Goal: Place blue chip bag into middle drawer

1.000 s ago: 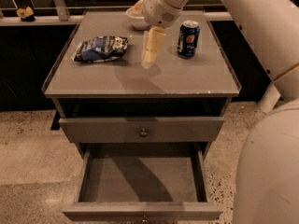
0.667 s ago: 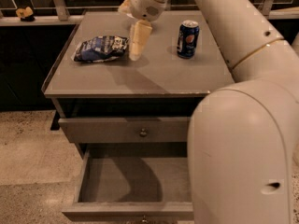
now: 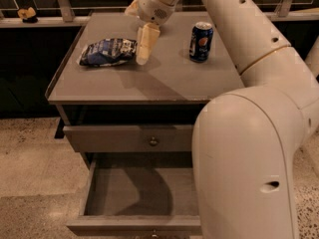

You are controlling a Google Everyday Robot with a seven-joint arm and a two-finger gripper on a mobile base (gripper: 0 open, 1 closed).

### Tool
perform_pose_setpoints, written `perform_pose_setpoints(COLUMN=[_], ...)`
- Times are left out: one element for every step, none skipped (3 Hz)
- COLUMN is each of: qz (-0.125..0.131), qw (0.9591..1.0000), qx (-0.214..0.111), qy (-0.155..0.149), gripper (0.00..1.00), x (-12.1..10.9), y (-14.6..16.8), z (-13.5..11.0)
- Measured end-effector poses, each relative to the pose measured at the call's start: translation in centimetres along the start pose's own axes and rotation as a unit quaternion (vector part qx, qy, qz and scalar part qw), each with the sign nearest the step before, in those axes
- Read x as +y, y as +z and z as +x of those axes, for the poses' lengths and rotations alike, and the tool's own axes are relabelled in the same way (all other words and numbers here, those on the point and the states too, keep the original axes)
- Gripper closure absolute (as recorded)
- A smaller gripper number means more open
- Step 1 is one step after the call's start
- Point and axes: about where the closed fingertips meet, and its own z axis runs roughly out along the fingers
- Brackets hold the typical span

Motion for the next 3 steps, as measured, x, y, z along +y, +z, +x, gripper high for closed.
perform_pose_setpoints(qz=[-0.015, -0.02, -0.016], qw=[0.9997, 0.9988, 0.9988], qx=[-0.019, -0.045, -0.047], qy=[0.009, 0.003, 0.003], gripper=[0.0, 0.0, 0.0], x=[-0.7, -3.5, -3.8], y=[2.2, 6.9, 7.3], z=[1.1, 0.5, 0.4])
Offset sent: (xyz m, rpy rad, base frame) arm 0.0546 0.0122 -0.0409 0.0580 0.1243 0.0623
